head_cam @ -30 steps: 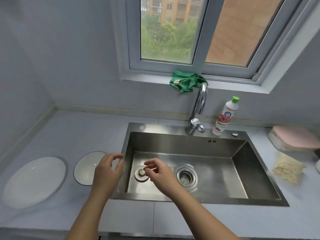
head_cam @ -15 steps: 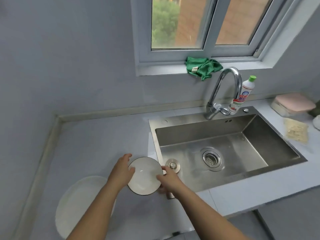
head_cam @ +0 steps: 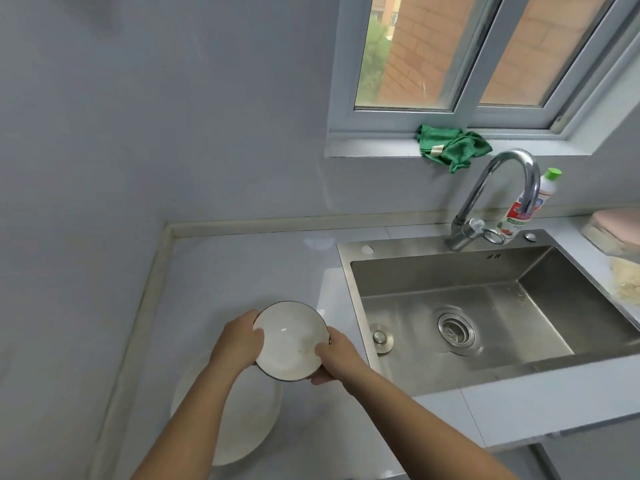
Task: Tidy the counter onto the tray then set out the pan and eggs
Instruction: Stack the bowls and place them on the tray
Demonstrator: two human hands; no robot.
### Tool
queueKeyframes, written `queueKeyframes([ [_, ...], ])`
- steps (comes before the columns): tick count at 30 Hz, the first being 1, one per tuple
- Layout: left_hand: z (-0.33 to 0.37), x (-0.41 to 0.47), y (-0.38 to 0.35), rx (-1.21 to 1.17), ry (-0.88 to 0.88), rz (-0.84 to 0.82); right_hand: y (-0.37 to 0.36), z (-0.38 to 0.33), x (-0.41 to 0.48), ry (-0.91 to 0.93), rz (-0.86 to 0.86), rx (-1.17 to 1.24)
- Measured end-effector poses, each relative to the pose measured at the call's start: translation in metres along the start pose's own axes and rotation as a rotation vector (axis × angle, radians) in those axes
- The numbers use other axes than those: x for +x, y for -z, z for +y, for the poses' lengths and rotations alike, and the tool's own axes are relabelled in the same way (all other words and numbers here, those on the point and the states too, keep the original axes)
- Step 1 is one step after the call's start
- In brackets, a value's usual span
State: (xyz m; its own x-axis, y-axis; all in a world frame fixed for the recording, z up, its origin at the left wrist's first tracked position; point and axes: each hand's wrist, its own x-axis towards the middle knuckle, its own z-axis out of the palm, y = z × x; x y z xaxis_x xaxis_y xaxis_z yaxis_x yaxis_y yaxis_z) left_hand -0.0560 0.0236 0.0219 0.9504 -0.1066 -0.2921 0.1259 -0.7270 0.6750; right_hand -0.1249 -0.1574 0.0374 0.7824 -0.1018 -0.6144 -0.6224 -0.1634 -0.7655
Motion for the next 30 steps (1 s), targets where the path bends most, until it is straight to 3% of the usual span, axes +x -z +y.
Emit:
queueKeyframes([
  [9, -0.070, -0.024, 0.033, 0.099, 0.122, 0.111, -0.068, -0.005, -0.005, -0.014, -0.130, -0.059],
  [30, -0.107, -0.040, 0.032, 0.180, 0.225, 0.053, -0.101, 0.014, -0.011, -0.011, -0.140, -0.176],
])
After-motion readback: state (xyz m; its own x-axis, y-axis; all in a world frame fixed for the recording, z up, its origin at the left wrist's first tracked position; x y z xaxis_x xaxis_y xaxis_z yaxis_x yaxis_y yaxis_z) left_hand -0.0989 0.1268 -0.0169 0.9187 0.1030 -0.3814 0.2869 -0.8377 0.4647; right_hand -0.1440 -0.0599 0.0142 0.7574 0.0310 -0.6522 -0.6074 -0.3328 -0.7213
